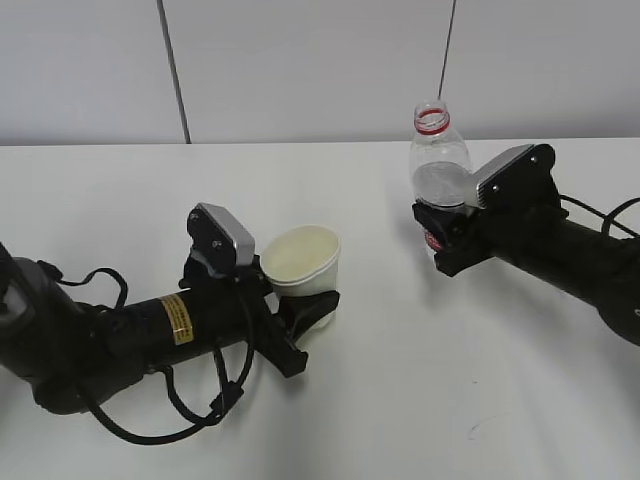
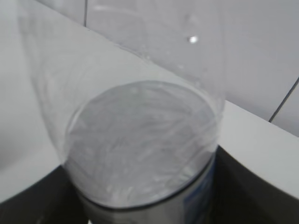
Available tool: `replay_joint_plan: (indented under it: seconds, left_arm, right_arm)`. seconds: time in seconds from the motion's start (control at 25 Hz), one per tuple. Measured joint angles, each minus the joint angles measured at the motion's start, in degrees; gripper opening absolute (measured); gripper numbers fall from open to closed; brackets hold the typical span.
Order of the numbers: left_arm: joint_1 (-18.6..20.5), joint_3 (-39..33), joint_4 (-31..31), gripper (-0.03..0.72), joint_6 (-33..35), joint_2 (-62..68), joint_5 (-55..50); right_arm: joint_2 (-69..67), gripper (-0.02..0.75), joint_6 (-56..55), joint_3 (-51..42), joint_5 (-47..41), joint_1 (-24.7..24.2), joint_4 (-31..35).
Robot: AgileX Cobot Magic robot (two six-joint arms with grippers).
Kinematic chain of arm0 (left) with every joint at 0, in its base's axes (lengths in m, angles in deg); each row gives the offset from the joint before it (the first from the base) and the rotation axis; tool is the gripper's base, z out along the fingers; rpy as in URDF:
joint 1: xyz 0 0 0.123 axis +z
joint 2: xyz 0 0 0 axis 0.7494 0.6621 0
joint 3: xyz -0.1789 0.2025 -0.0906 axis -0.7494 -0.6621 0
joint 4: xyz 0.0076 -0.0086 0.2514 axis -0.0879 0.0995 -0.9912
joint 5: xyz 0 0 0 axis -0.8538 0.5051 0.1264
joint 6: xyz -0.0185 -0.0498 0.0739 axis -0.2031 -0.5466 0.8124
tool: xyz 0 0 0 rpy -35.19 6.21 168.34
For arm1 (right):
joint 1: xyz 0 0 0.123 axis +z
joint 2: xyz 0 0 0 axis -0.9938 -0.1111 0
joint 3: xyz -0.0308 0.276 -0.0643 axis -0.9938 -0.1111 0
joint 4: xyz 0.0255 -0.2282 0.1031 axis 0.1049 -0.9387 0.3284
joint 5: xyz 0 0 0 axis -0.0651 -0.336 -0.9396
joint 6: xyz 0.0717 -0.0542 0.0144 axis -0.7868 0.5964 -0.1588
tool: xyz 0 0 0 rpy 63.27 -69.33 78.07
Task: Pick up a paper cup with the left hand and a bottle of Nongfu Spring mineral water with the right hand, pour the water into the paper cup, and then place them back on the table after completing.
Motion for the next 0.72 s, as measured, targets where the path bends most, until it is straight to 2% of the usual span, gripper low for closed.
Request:
replay_joint_plan:
  seconds: [0.36,0.56,0.72]
  left_arm:
    - [-1.7,2.4,-0.3,0.366,-2.8,0.0,0.0]
    - [-1.7,2.6,-0.5,0.366,-2.9,0.3,-0.1]
    - [-2.3,2.6,-1.0,0.366,-2.9,0.3,-0.1]
  right_arm:
    - [4.6,0.467,10.6,-0.4,-8.8,0.0,-3.9]
    - [5.2,0.464,18.0,-0.4,-8.5,0.0,-4.8]
    - [5.2,0.464,23.9,-0.4,-4.8,0.0,-4.9]
